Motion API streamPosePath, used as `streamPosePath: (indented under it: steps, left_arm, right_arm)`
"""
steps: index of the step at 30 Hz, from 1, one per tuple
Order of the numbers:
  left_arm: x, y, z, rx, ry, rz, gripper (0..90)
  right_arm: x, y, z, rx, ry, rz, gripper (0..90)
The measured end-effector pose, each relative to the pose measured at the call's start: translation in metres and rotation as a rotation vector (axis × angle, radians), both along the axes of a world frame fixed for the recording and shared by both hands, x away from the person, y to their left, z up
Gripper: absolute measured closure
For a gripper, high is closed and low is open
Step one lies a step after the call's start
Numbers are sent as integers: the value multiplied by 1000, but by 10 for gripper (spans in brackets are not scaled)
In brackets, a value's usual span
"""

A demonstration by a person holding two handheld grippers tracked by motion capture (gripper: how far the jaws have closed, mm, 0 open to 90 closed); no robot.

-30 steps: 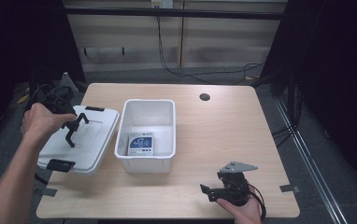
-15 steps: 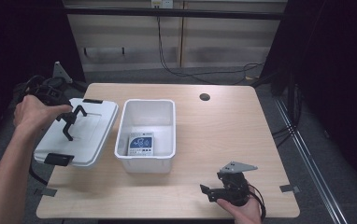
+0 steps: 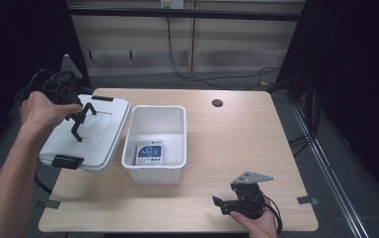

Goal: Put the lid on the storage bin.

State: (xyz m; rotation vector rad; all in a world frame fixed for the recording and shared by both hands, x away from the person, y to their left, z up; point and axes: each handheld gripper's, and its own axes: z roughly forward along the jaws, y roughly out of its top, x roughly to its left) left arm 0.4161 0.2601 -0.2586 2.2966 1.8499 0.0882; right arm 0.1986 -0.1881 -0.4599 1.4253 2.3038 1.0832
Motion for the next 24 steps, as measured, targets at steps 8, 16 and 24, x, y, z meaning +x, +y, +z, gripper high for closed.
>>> streamPosePath:
  steps: [8, 16, 24]
  left_arm:
    - [1, -20, 3, -33, -10, 21, 849]
    - [1, -39, 11, -49, -25, 50, 850]
    - [3, -53, 9, -40, -5, 54, 850]
  right_arm:
    - [0, 0, 0, -3, -3, 3, 194]
    - [-1, 0, 0, -2, 0, 1, 194]
    - [0, -1, 0, -3, -3, 2, 194]
